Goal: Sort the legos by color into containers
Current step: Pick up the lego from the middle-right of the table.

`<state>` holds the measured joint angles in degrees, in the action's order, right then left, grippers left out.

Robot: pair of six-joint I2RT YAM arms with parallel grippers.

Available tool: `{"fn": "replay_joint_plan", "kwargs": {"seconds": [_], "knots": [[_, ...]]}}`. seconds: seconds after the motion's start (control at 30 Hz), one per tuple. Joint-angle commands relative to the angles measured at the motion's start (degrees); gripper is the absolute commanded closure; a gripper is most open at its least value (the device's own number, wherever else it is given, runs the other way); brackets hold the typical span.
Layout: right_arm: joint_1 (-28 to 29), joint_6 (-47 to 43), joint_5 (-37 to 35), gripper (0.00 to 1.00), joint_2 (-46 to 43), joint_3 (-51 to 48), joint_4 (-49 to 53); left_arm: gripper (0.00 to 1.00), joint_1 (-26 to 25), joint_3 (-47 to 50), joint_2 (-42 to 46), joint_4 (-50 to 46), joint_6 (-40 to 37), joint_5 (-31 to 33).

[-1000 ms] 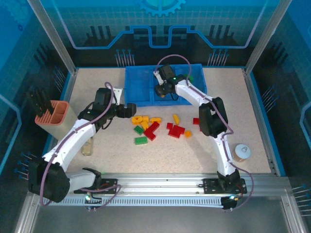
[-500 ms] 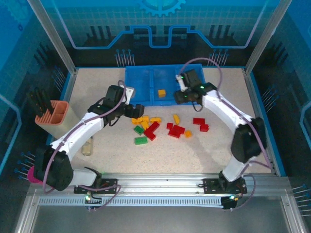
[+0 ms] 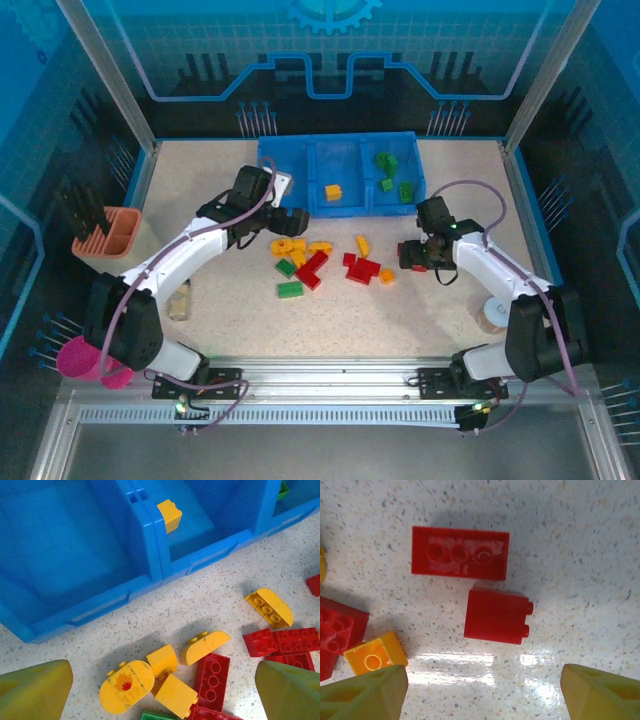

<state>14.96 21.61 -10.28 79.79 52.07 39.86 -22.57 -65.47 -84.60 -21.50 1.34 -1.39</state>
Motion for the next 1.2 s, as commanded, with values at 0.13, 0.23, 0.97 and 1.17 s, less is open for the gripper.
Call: {"fn": "replay_joint_plan", "kwargs": {"seconds": [0.13,0.23,0.97,1.17], "knots": [[-2.3,1.6,1.4,0.18,7.7,1.3,-3.1,0.04,-0.6,-1.2,0.4,0.3,-1.0,-0.9],[-3.2,1.6,1.6,0.20,12.0,2.8,-3.5,0.04,-0.6,-0.7,1.2,0.1,-1.2,-0.5],[1.3,-3.3,3.0,0.67,9.8,10.9,5.8,0.02,0.9,-1.5,5.1,-1.3,-4.1,2.5],[10.4,-10.1,0.2,0.67,14.5,31.3,7.2,0.02,5.3,-0.1,10.7,-2.6,-3.9,-3.6]]}}
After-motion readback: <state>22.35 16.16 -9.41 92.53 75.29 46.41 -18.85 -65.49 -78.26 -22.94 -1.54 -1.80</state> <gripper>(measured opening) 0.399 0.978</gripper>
